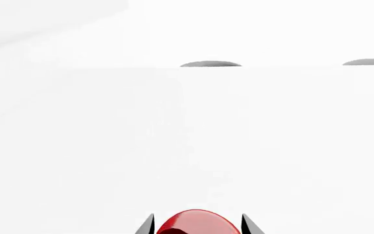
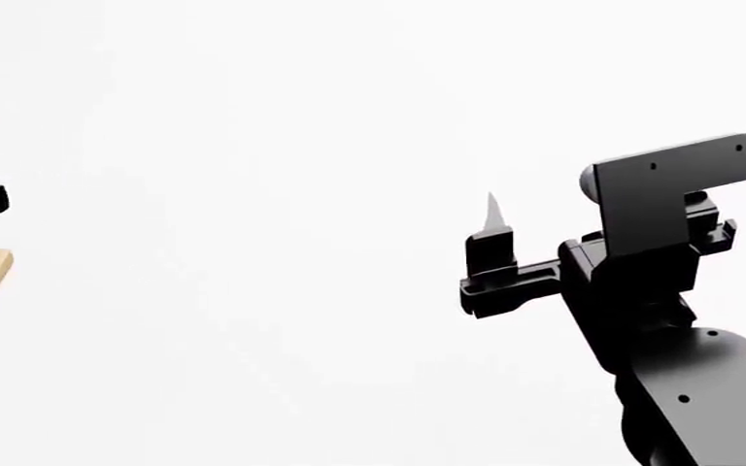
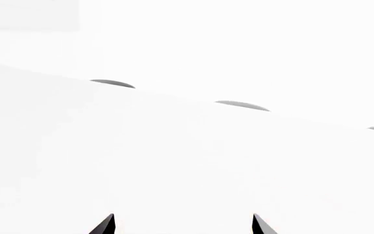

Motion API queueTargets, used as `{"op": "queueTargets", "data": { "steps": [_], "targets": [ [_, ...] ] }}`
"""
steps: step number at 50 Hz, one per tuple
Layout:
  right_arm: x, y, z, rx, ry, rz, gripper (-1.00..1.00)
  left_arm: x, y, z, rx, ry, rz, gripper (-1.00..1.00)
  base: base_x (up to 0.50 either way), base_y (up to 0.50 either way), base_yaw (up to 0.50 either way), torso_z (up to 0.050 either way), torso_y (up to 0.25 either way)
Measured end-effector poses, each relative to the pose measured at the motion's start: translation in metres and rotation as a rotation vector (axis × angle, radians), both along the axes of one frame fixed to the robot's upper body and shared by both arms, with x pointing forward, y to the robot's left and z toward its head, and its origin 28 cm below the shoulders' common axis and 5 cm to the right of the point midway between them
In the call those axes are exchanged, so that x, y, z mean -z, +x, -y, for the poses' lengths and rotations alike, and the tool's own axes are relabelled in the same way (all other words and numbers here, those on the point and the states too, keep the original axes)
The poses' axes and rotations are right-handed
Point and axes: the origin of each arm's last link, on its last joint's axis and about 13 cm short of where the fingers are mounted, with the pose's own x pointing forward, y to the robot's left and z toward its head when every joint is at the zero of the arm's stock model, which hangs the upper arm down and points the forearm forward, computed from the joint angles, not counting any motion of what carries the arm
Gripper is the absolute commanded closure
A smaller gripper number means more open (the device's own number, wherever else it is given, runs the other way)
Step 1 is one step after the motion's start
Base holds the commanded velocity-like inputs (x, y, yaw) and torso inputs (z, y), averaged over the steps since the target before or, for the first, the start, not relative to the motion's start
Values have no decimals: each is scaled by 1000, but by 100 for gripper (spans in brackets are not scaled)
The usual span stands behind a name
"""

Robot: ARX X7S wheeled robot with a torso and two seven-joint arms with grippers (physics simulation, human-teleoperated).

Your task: Place the cherry and the sweet potato on separate cutting boards.

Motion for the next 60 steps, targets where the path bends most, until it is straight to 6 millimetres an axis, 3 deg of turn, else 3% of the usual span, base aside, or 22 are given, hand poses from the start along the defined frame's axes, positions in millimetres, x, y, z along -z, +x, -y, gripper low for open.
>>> {"op": "queueTargets", "data": {
  "steps": [29,44,60],
  "targets": [
    [2,3,-2,-7,2,-11,-100,51,15,-38,-184,-25,-98,100,0,0,0,0,0],
    [4,1,-1,-7,-3,-18,-100,75,17,-40,-194,-38,-132,100,0,0,0,0,0],
    [6,-1,0,-4,-2,-23,-100,77,21,-41,-193,-21,-126,100,0,0,0,0,0]
  ]
}}
